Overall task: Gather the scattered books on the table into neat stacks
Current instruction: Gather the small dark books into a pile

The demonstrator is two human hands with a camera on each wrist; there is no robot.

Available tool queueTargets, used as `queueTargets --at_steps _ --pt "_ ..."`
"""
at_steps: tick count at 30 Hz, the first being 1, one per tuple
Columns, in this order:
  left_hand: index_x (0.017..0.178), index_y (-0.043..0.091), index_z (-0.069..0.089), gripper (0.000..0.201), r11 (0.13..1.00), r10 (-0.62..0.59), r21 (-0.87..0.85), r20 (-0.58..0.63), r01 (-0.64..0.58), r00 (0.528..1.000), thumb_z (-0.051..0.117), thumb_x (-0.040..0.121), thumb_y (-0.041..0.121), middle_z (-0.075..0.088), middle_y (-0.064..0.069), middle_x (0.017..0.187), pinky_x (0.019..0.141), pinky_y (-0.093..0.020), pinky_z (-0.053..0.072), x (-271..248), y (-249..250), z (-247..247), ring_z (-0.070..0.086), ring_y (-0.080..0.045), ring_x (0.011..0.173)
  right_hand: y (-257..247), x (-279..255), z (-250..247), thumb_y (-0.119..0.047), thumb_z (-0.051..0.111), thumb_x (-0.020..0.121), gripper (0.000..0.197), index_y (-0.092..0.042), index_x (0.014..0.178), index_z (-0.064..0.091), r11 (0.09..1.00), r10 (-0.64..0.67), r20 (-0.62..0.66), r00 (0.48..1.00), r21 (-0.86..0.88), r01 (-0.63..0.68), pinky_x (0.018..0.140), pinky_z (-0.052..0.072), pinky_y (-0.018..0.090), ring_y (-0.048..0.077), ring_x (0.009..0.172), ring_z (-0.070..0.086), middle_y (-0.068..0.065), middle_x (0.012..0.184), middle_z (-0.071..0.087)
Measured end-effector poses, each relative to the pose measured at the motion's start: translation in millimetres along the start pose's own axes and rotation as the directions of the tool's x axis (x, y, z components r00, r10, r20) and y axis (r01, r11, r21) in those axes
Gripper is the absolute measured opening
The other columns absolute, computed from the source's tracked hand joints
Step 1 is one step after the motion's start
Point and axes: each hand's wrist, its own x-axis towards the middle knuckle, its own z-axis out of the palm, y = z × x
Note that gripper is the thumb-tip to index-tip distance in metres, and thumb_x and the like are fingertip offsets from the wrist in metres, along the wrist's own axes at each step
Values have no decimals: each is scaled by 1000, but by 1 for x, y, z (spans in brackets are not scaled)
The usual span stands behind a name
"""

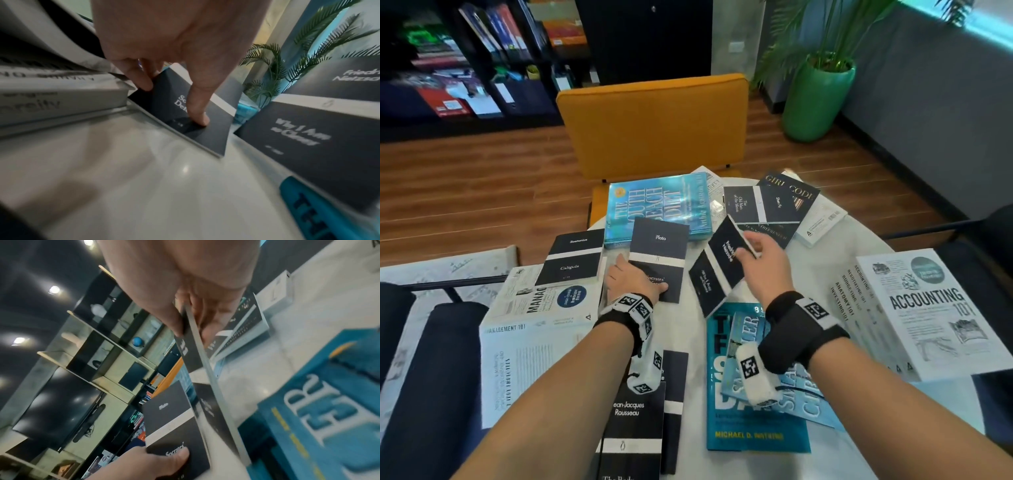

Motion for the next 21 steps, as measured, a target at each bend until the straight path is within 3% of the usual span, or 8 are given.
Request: queueTargets --at_steps 3,5,7,9,12,15,17,21 --pt "133 8 42 70 1000 17 0 -48 -17 999 69 82 48 47 -15 136 107 -47 33 -3 0 -5 42 -33 129 -11 2 -12 -21 56 94 35 -29 128 50 990 -89 -137 986 97 103 85 49 25 9 96 61 -7 107 63" --pt "125 8 49 44 978 21 -208 -46 -30 999 57 93 38 58 -12 122 102 -44 39 -3 0 -12 54 -33 117 -20 2 -15 -22 55 95 30 -27 124 49 981 -114 -161 980 139 137 82 48 26 8 88 58 -14 96 58" --pt "122 5 49 31 883 63 -466 23 -45 998 47 99 26 61 -9 108 91 -36 43 -4 -2 -16 58 -31 102 -28 2 -14 -21 54 96 27 -21 123 50 978 -127 -111 986 151 143 86 41 23 6 98 50 -18 102 52" --pt "122 5 50 29 796 152 -600 77 -76 985 44 100 23 63 -11 110 93 -38 46 -11 -7 -21 59 -29 98 -32 1 -7 -20 52 98 28 -16 125 51 984 -101 -34 994 140 105 87 33 16 4 105 43 -12 112 48" --pt "120 7 51 29 701 267 -705 116 -110 957 43 101 28 64 -8 106 99 -51 47 -28 -21 -27 61 -25 97 -36 -4 13 -19 50 99 28 -12 126 48 989 -43 47 998 142 36 87 37 23 12 104 49 -1 113 50" --pt "129 13 48 37 674 300 -729 119 -122 947 47 100 36 60 -1 115 102 -37 43 -54 -40 -38 57 -17 107 -39 -11 38 -15 48 99 26 -6 123 45 992 -28 110 994 125 14 84 37 22 14 101 51 4 111 53" --pt "124 20 51 44 619 276 -780 109 -90 955 65 89 41 63 2 118 100 -36 47 -67 -55 -46 61 -15 109 -42 -17 57 -14 48 99 23 -4 120 44 992 -18 155 988 126 -1 86 38 23 15 103 52 8 114 56" --pt "122 15 55 51 588 204 -807 69 -65 977 80 78 23 69 3 109 77 -23 55 -78 -86 -69 68 -9 95 -51 -31 95 -18 50 98 25 -5 118 46 997 -36 281 959 77 15 84 39 23 15 99 52 5 107 54"
